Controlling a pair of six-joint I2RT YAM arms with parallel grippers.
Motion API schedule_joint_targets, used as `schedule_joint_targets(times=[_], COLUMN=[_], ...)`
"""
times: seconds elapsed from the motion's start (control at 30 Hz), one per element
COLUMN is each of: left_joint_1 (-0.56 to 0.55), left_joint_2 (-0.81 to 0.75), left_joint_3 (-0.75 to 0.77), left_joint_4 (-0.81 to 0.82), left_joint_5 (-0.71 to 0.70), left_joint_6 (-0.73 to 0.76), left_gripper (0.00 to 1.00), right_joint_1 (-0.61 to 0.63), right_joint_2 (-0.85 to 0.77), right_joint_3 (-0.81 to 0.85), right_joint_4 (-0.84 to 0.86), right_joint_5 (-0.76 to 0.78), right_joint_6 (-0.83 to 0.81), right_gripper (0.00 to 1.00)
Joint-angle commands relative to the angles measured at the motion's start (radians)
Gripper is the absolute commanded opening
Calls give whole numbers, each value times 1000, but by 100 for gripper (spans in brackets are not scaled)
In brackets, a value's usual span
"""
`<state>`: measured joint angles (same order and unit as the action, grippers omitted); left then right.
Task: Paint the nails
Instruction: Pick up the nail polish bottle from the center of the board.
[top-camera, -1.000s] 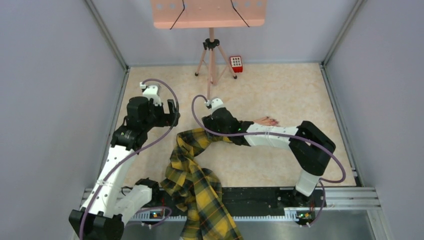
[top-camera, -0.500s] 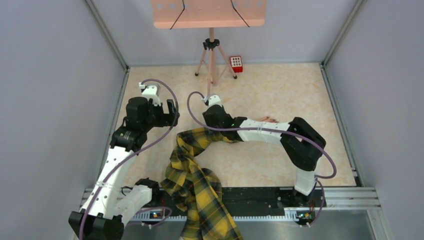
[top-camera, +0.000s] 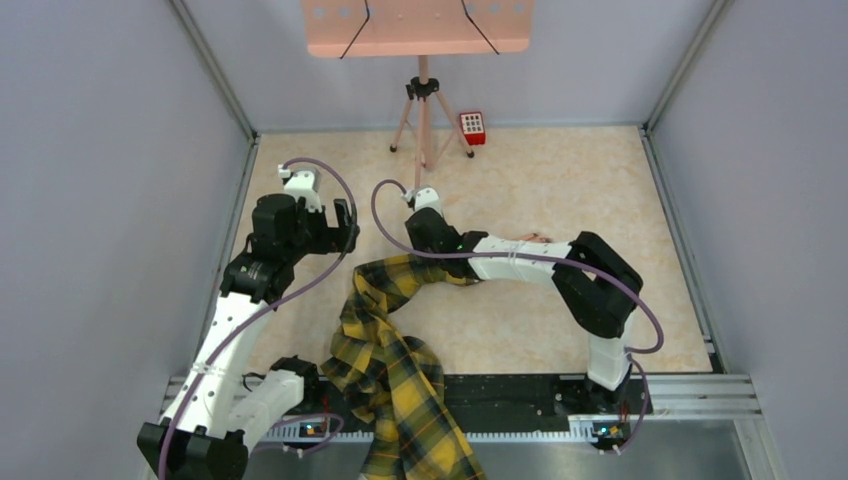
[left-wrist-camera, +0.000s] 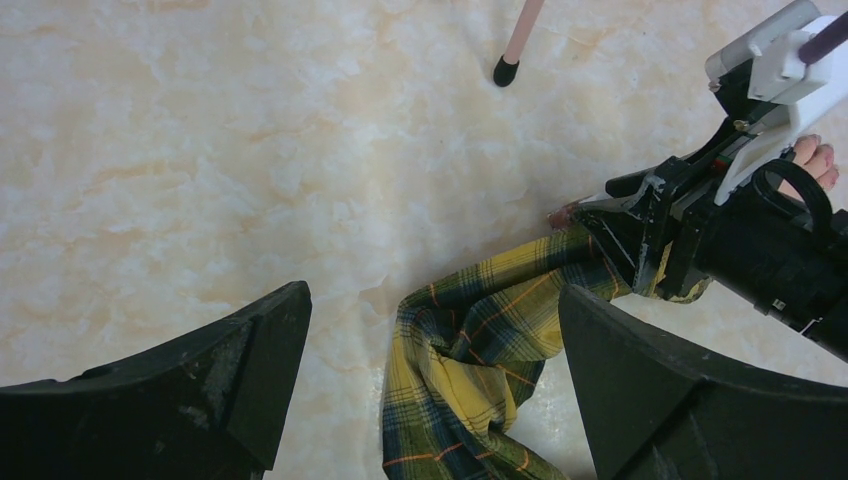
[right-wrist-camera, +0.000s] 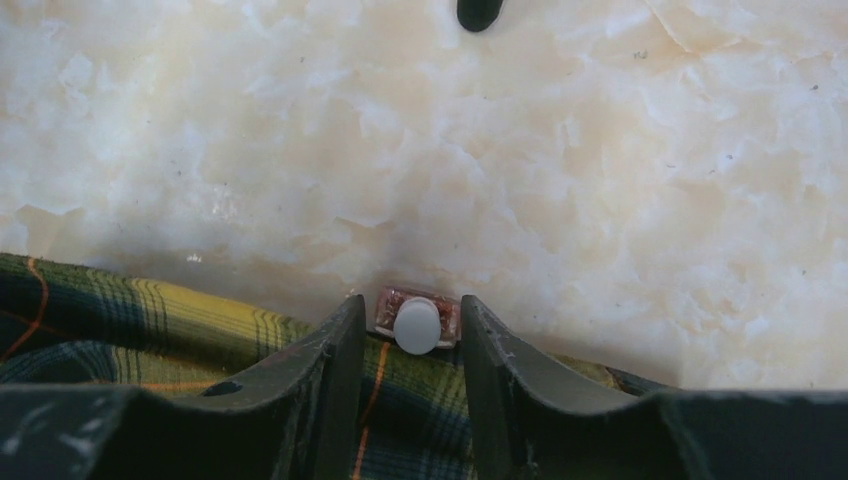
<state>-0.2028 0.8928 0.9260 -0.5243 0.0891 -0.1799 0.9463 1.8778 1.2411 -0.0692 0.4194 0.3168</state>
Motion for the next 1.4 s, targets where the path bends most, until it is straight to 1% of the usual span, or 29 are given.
schedule_joint_targets(times=[0.0,0.13,0.17,0.23,0.33,0.5,0.67,0.77,0.87,1.0,1.17,1.27,1.37], left_joint_1=[3,3,3,3,3,3,3,2,0,-9,-55,-90,-137], left_joint_2=[1,-2,-4,-1,8,18,10,2,-2,-5,-22,-33,-38], left_joint_3=[-2,-2,-3,-3,-3,-3,-11,-17,-27,-40,-74,-98,-113], left_joint_4=[35,35,35,35,35,35,45,64,90,125,206,274,302], left_joint_5=[8,-1,-1,6,21,40,77,139,216,324,468,566,588], left_joint_6=[8,8,7,10,13,15,27,29,28,19,-16,-45,-44], left_gripper=[99,99,99,99,99,99,99,98,94,94,93,93,93], right_joint_1=[-9,-14,-15,-15,-16,-24,-86,-126,-150,-183,-193,-193,-190], right_joint_2=[30,38,41,41,26,-20,-119,-205,-281,-411,-562,-620,-641], right_joint_3=[54,57,60,59,52,27,-30,-76,-101,-143,-178,-193,-183], right_joint_4=[1,2,1,0,3,9,20,15,-21,-75,-152,-141,-129], right_joint_5=[26,27,28,37,58,66,-9,-65,-104,-239,-378,-509,-615], right_joint_6=[21,25,25,24,25,22,44,43,36,56,83,124,169], right_gripper=[38,34,28,14,0,0,0,0,0,0,0,0,0])
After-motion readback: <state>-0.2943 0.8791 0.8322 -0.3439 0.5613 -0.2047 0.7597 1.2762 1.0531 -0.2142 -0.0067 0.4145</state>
